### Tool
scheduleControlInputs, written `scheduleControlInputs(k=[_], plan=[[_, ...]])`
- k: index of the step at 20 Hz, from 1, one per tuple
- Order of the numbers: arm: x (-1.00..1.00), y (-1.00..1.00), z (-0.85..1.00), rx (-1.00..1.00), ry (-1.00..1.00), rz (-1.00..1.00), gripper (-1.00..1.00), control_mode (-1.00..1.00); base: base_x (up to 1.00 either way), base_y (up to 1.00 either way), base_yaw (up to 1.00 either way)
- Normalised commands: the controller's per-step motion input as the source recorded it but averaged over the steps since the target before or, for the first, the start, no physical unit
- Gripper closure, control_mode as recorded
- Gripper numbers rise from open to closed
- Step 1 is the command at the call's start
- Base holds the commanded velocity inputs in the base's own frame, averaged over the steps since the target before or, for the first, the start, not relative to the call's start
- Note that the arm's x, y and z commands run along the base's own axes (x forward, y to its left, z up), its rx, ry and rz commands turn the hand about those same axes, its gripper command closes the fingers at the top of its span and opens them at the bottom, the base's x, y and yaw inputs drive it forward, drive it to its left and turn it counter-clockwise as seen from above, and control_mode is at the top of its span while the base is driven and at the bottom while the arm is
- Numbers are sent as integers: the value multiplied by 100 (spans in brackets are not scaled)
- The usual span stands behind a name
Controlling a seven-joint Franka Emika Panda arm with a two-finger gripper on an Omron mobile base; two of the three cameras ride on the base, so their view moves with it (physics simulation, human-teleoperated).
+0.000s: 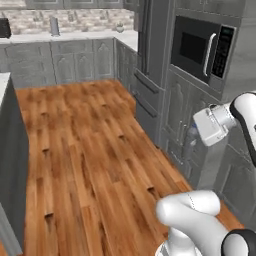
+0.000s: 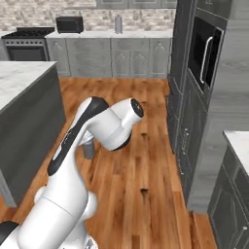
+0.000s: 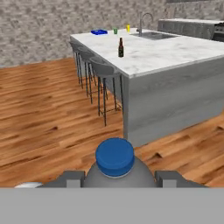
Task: Place the drinks on the dining counter in a tight cluster.
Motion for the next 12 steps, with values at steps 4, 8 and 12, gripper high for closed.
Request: scheduleControlInputs(k=[4,8,12], plan=[[0,0,0,0,0,0,100,100,8,100,0],[0,0,0,0,0,0,100,100,5,100,0],[0,0,0,0,0,0,100,100,7,100,0]])
